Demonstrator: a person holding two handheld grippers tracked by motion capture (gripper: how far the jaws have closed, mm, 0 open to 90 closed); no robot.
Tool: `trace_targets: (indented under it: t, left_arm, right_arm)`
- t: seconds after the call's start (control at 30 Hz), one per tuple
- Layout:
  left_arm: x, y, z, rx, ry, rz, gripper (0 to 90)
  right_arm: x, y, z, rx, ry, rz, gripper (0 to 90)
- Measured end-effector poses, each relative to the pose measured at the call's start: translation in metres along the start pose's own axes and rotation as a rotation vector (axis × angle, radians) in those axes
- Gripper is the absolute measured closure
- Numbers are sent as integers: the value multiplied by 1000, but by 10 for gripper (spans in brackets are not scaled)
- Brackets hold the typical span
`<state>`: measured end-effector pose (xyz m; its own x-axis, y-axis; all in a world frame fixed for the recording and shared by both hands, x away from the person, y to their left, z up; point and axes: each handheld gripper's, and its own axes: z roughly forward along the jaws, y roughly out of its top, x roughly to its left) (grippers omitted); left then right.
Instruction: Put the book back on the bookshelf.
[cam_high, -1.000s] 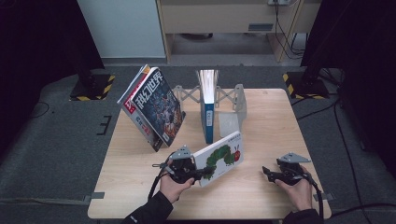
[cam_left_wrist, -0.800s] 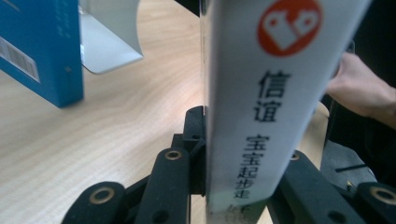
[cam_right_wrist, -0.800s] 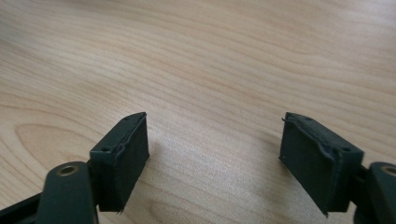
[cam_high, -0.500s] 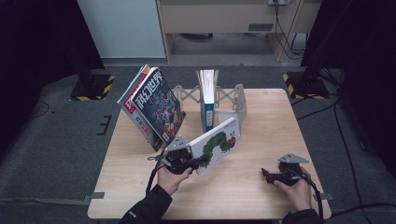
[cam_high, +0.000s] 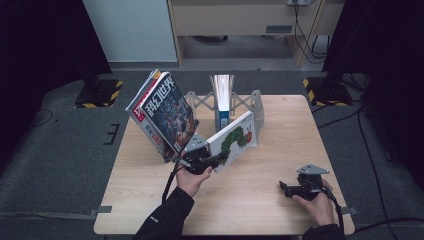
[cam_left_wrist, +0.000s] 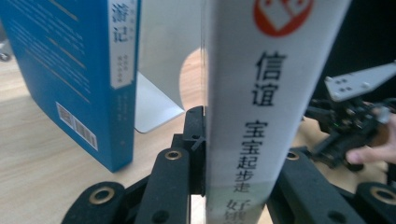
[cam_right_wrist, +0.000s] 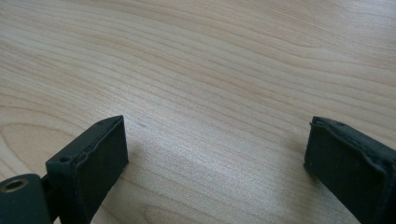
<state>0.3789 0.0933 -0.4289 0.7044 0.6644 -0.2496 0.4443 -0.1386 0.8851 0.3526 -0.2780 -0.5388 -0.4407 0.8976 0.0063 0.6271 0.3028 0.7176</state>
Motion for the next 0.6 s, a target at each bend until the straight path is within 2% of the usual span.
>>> trace_targets:
  t: [0.13,0.17,0.43,0.6]
  left_arm:
    - [-1,3,9,-5,36,0,749]
    - [-3,4,13,-10,54,15,748]
    - [-7,2,30,-16,97,13,748]
    - [-10,-3,44,-4,138,34,748]
  right_arm:
    - [0,0,0,0,0,0,64]
    - [0,0,0,0,0,0,64]
    - [0,0,0,0,0,0,64]
    - [0,0,0,0,0,0,64]
